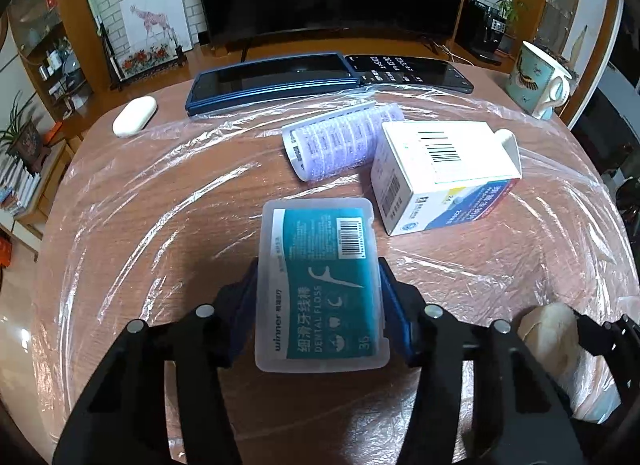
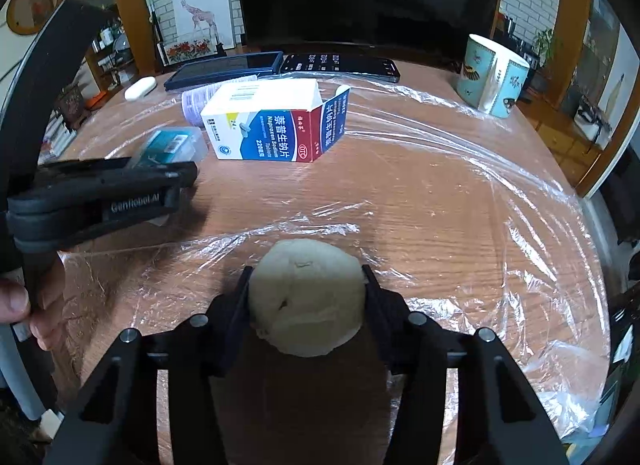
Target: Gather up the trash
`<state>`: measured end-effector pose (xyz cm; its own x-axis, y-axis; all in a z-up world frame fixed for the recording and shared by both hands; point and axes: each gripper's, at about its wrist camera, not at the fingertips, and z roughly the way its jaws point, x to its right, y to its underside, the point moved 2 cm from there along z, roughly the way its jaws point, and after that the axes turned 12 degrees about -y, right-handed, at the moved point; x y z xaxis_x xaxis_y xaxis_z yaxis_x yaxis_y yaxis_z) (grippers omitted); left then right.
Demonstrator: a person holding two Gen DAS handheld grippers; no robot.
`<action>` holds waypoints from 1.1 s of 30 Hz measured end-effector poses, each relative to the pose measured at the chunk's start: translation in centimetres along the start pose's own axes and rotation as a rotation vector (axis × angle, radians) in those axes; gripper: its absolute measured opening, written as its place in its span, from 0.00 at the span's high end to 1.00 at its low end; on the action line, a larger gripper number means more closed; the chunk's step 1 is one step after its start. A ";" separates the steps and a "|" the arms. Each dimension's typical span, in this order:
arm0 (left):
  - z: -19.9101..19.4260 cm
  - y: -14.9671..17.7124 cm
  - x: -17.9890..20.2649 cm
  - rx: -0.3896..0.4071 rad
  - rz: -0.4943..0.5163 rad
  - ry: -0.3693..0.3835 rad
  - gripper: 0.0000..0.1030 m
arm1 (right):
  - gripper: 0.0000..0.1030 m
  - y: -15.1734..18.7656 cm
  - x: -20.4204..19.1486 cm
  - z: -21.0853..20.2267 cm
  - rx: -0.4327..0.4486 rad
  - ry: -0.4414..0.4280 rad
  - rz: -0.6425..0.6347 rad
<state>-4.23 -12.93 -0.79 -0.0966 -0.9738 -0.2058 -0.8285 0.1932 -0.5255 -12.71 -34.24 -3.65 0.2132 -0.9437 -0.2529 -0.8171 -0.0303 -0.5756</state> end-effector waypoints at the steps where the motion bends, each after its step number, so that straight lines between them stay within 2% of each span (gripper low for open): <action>1: -0.1 0.1 0.0 0.002 0.002 0.000 0.46 | 0.51 -0.1 0.2 -0.1 0.001 -0.009 0.012; 17: -2.8 1.4 -1.1 0.041 -0.028 0.050 0.46 | 0.51 -1.7 2.3 -2.3 0.062 -0.067 0.099; 33: -6.2 3.7 -2.3 0.079 -0.051 0.082 0.46 | 0.51 -1.1 0.2 -4.2 0.084 -0.111 0.071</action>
<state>-10.52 -10.68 2.85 -0.1029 -0.9886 -0.1101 -0.7881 0.1485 -0.5974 -14.00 -35.81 0.21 0.2181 -0.8999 -0.3776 -0.7859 0.0674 -0.6146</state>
